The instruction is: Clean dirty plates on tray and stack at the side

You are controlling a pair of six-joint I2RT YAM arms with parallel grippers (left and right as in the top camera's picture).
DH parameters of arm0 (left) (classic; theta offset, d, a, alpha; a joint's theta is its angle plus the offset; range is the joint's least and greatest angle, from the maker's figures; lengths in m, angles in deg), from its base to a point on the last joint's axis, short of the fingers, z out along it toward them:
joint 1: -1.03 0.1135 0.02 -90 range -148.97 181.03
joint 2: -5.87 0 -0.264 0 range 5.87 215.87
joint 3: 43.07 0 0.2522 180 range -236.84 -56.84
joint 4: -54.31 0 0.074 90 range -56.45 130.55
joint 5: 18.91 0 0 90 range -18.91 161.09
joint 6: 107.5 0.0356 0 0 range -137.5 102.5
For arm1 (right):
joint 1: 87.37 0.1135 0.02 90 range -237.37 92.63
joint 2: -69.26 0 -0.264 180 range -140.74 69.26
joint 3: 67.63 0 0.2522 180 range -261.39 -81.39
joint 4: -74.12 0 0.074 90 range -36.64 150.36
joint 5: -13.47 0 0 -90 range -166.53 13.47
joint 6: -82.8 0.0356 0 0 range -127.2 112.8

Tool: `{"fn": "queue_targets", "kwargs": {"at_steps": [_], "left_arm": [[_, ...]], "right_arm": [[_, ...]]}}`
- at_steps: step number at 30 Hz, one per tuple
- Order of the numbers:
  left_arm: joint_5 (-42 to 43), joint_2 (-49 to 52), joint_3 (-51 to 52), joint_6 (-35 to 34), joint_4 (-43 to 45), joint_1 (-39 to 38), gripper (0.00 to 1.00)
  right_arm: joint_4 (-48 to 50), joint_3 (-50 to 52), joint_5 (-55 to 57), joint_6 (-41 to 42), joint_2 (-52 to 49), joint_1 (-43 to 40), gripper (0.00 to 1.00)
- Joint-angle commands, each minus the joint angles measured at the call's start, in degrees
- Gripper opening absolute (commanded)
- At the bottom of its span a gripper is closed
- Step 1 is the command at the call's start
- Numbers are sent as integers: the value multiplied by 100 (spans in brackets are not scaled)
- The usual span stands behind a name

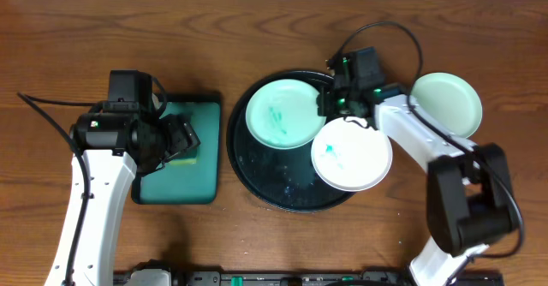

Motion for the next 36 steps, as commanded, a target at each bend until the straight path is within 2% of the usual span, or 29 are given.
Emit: {"fn": "queue_targets", "kwargs": {"at_steps": [1, 9, 16, 19, 20, 25, 29, 36], "left_arm": [[-70, -13, 33, -52, -15, -2, 81], [-70, -13, 33, -52, -15, -2, 81], [-72, -13, 33, -44, -48, -2, 80], [-83, -9, 33, 297, 59, -2, 48], [-186, 2, 33, 385, 94, -2, 43], [-1156, 323, 101, 382, 149, 0, 43], [-1233, 844, 201, 387, 485, 0, 47], [-1060, 1950, 201, 737, 1349, -2, 47]], "right_arm": [[227, -2, 111, 199, -354, 155, 1], [398, -2, 245, 356, -837, 166, 1], [577, 0, 273, -181, -1021, 181, 1], [634, -2, 424, -341, -1021, 195, 1], [632, -2, 459, -374, -1021, 195, 1], [566, -2, 472, -428, -1021, 192, 1], [494, -2, 470, -466, -1021, 195, 1], [433, -2, 380, -463, -1021, 195, 1]]}}
